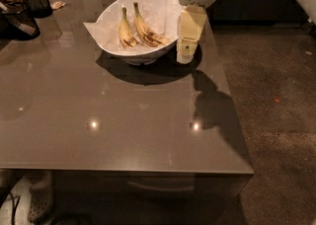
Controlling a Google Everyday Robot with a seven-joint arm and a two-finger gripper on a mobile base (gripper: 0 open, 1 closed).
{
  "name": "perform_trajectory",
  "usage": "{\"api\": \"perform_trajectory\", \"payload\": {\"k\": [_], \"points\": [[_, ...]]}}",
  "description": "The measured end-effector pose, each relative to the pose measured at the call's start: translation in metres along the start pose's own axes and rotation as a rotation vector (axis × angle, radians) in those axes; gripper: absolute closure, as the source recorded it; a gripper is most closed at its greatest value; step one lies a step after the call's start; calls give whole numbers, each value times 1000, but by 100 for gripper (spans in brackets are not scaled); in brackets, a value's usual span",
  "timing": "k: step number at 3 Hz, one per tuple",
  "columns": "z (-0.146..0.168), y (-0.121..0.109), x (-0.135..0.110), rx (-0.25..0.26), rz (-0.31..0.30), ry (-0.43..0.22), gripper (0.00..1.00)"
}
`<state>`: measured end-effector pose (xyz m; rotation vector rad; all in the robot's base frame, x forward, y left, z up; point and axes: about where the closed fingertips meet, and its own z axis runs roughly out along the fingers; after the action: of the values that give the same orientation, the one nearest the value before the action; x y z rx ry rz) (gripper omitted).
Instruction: Pick banana from white bowl
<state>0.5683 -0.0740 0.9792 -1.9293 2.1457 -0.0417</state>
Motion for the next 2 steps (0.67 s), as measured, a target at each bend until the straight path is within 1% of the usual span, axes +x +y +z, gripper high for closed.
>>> {"api": "perform_trajectory", "payload": {"k": [1, 2], "points": [[1, -8, -17, 27, -20, -25, 0], [1, -16, -22, 26, -25, -89, 0]]}}
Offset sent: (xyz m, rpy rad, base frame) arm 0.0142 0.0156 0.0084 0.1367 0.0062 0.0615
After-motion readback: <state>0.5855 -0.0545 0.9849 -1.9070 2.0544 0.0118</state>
